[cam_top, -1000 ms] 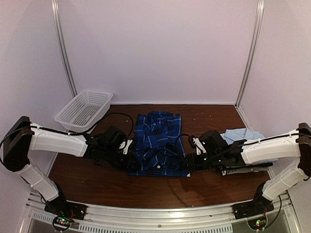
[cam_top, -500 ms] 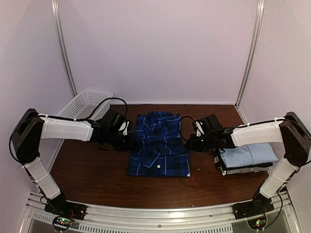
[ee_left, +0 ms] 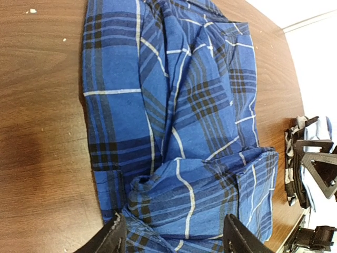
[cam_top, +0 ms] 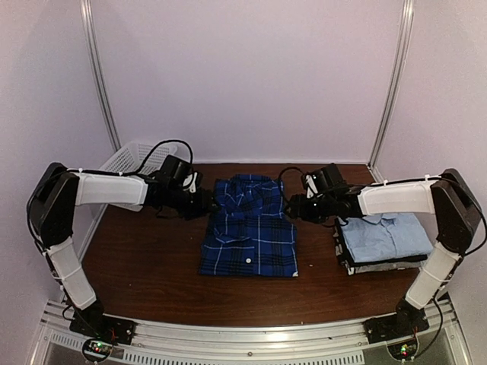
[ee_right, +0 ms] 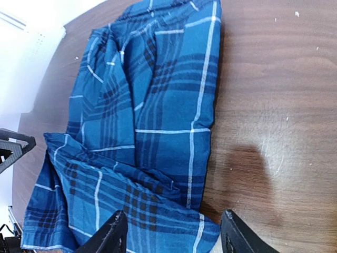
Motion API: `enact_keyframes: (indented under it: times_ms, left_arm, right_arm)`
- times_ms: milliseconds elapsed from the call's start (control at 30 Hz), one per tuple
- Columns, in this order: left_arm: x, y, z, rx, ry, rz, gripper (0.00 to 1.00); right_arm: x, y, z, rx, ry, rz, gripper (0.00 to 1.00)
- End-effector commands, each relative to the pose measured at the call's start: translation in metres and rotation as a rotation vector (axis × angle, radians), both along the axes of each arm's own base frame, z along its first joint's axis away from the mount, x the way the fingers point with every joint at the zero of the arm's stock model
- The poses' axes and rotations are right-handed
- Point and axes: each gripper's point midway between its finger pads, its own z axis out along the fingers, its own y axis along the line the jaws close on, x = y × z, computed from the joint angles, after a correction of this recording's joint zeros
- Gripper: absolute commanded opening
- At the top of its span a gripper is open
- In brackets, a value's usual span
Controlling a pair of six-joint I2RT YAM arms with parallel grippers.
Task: Fold and stack the long sleeve shirts
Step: Smooth out the 2/3-rectangle-folded shirt at the center of the board.
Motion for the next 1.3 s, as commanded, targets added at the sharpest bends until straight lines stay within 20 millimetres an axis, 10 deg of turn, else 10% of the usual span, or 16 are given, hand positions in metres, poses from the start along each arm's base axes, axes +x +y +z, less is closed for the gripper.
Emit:
enact_keyframes:
  times_ms: [0,400,700,1067,1267]
  left_arm:
    - [0.005,0.002,0.034,-0.049,-0.079,0.000,0.65]
    - [-0.067,0.017,0.021,-0.026,-0.038,-0.003,0.45]
    - [-0.123,-0.006,-0.021,-0.011,0.060,-0.032,0.12]
    - [-0.079,-0.051,-0.023,-0.037,0.034,0.015,0.11]
    - [-0.046,-0.060,-0.021,-0.004,0.032,0.105,0.12]
  right_arm:
    - [-0.005,-0.011,0.034,-0.031,-0.096,0.000,0.62]
    - [-0.063,0.050,0.024,-0.011,-0.085,0.203,0.32]
    - [-0.033,0.114,-0.002,-0.001,-0.048,0.308,0.24]
    - [-0.007,0.134,-0.055,-0.057,0.047,0.352,0.31]
    - [0.008,0.130,-0.033,-0.083,0.019,0.370,0.39]
